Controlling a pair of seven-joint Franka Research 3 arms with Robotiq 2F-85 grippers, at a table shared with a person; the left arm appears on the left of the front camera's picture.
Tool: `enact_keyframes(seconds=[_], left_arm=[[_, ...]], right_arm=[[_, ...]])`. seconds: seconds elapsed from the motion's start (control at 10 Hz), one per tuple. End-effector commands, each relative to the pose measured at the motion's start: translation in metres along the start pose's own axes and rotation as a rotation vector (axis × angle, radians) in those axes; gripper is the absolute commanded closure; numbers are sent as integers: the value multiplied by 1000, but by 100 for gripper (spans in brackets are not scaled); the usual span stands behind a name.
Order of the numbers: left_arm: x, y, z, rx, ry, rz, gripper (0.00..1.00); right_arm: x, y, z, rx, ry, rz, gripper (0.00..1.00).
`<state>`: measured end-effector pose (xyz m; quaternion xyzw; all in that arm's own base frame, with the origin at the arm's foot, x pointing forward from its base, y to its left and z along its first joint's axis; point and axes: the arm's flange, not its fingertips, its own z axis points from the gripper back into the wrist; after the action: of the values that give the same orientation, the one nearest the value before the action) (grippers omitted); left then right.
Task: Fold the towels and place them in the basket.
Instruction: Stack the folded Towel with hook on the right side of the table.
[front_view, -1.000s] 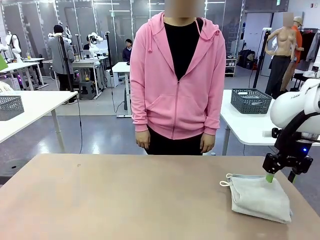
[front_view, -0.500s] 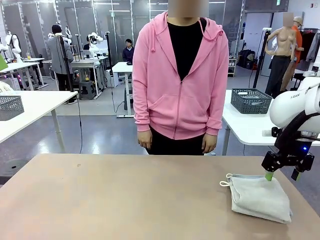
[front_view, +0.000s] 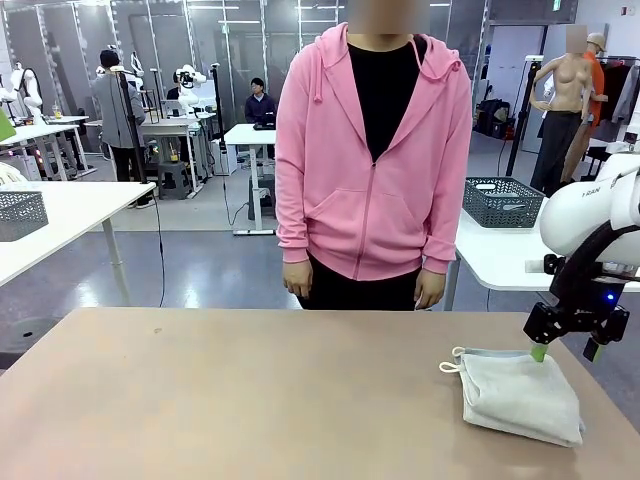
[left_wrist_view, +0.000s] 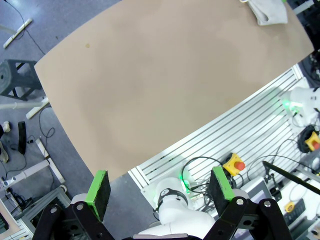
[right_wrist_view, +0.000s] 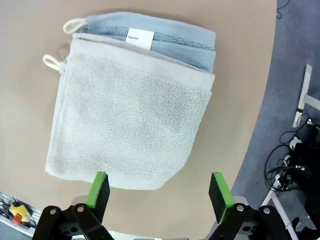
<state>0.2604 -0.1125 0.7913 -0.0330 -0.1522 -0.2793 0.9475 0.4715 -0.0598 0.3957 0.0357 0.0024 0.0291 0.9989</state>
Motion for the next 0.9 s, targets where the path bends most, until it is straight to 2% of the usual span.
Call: enact_keyframes(seconds=[0.0, 0.3, 0.4, 0.8], left_arm=[[-1, 0, 0, 0, 0, -19, 0], [-1, 0, 0, 0, 0, -19, 0], [-1, 0, 0, 0, 0, -19, 0], [-1, 0, 0, 0, 0, -19, 0]], right_arm=[[0, 0, 0, -1, 2, -1, 0], [0, 0, 0, 0, 0, 0, 0], [-18, 6, 24, 22, -41, 65, 0], [-93, -3, 183, 225, -190, 271, 0]])
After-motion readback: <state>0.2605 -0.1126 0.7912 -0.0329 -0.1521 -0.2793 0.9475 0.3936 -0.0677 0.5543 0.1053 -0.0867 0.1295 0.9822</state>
